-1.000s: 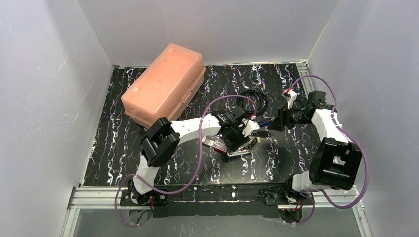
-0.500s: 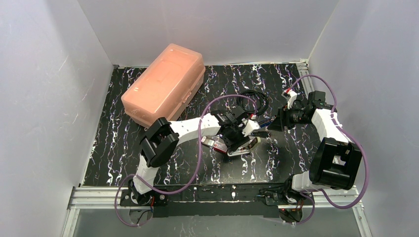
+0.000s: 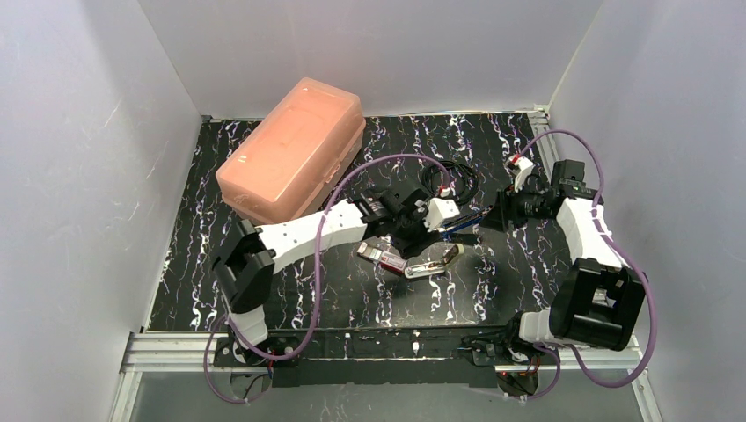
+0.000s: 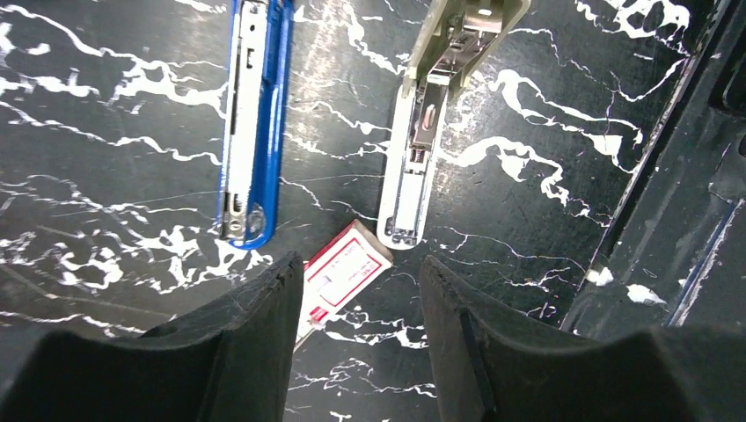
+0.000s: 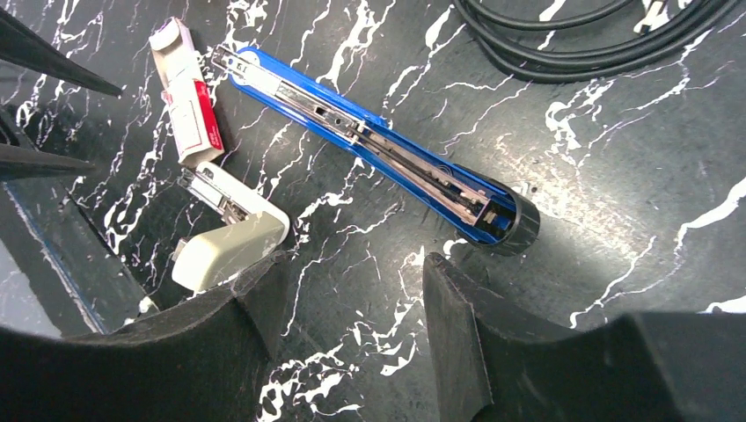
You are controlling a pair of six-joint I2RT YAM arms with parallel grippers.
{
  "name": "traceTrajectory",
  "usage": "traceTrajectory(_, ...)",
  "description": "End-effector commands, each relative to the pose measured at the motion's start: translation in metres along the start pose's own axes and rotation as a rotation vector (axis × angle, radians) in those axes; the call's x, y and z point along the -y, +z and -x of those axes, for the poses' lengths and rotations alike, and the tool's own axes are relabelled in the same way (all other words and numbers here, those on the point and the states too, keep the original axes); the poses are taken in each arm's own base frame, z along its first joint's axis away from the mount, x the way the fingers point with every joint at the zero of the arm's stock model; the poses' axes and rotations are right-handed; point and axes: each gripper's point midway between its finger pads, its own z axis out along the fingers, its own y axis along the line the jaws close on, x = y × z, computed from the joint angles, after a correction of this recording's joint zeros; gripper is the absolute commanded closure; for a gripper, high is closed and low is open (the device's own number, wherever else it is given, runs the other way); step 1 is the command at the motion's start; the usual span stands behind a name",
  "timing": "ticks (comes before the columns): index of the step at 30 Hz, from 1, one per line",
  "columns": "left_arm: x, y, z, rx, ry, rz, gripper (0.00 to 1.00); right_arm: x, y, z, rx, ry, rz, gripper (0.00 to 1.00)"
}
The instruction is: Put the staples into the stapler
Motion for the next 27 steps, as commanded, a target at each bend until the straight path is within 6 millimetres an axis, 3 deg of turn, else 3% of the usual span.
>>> traceTrajectory(1,-0.016,-0.035,0.018,0.093,0.042,0.097,0.50,0.004,-0.007,0.010,0.041,-0.052,-0.056,0.36)
traceTrajectory(3,-0.021,-0.042,0.019,0.111,0.048,0.135,0.49,0.004,-0.007,0.010,0.042,-0.056,-0.060,0.36)
traceTrajectory(9,-0.033,-0.059,0.016,0.158,0.036,0.212,0.30,0.007,-0.005,0.008,0.038,-0.053,-0.060,0.36)
traceTrajectory(15,-0.027,-0.062,0.008,0.176,0.017,0.156,0.18,0.007,-0.005,0.009,0.044,-0.066,-0.064,0.35)
traceTrajectory(19,-0.026,-0.059,0.004,0.196,-0.010,0.127,0.02,0.007,-0.007,0.011,0.052,-0.082,-0.074,0.35)
traceTrajectory(27,-0.023,-0.048,-0.001,0.218,-0.041,0.072,0.01,0.004,-0.009,0.013,0.061,-0.094,-0.075,0.35)
